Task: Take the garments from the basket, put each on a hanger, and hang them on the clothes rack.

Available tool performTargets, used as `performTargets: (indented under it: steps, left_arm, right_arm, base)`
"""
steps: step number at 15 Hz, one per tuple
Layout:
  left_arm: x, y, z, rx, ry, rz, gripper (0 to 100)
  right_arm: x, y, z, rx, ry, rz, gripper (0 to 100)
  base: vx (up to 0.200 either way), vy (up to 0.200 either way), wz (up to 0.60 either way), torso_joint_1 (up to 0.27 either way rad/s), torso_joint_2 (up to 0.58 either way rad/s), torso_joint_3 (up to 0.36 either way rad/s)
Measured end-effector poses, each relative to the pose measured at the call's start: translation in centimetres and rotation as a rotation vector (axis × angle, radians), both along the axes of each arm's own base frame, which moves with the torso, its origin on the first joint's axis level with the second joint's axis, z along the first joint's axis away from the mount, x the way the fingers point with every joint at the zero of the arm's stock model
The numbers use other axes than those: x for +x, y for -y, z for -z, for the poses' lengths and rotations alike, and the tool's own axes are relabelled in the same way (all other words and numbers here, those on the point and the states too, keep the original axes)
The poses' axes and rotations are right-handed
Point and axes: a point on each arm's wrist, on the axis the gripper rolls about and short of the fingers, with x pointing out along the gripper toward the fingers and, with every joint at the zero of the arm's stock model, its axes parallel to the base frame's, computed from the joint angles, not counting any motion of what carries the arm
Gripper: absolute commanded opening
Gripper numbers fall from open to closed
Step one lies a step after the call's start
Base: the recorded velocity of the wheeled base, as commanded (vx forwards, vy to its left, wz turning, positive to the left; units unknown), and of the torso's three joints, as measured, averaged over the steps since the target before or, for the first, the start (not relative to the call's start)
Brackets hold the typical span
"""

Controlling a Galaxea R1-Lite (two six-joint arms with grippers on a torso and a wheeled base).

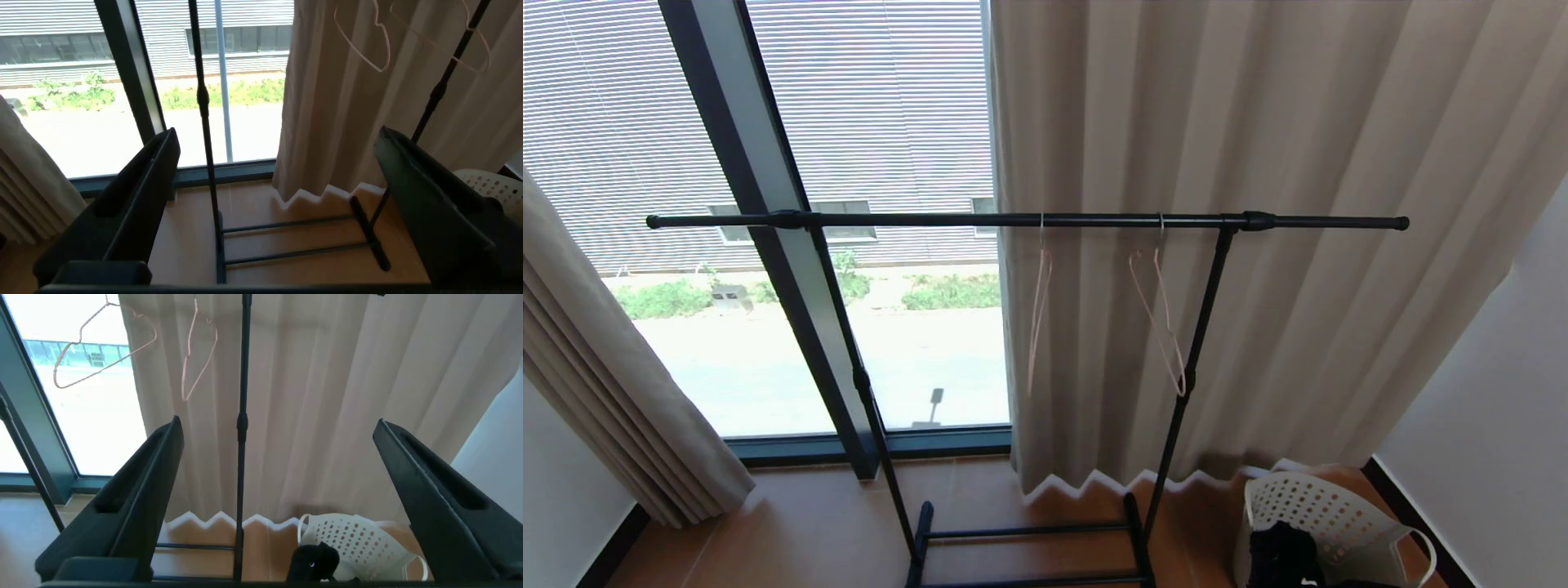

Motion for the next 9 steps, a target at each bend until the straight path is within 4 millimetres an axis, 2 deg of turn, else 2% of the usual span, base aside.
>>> performTargets:
  steps: [9]
  left_arm:
    - [0.00, 0.00, 0.00, 0.000, 0.000, 0.000, 100]
  right_arm:
    - [0.00, 0.00, 0.00, 0.000, 0.000, 0.000, 100]
  base:
    - [0.000, 0.000, 0.00, 0.000, 0.00, 0.000]
